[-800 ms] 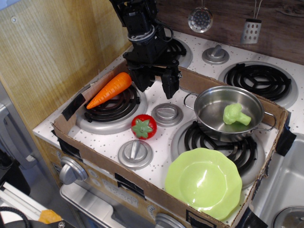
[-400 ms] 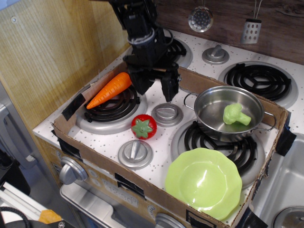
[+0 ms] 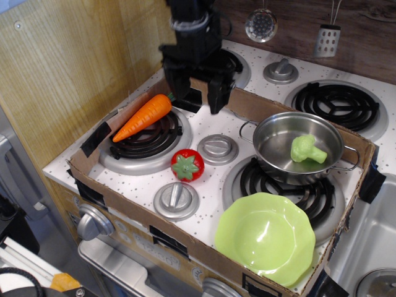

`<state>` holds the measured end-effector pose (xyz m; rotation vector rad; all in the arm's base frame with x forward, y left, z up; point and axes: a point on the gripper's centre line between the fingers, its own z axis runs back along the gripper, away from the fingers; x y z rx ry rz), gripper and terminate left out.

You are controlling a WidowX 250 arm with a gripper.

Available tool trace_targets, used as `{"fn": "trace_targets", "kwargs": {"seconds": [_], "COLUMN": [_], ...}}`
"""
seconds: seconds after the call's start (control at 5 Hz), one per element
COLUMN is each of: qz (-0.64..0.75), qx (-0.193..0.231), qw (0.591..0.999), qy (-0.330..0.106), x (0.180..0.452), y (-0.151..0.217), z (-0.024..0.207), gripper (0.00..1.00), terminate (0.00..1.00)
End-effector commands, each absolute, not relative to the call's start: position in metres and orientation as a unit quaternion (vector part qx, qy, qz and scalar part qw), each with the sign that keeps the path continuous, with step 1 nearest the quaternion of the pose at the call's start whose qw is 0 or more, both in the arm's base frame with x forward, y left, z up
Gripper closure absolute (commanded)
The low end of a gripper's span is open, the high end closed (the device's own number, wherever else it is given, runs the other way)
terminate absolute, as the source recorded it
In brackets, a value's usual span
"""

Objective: Take broccoli out of pan

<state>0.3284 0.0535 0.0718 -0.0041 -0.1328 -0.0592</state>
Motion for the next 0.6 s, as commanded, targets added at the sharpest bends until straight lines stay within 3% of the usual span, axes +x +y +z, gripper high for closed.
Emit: {"fn": "trace_targets", "kwargs": {"seconds": [0.0,0.2,0.4], "qz": [0.007,0.011,-0.001], "qx": [-0.032,-0.046,-0.038], "qw": [0.994,0.994,0.993], "qy": [-0.100,-0.098,-0.112], "x": [0.318,0.322,0.327], "y": [0.027,0.006,-0.010], "z": [0.098,0.107,0.102], "gripper": [0.00,0.00,0.00], "terminate": [0.00,0.00,0.00]}}
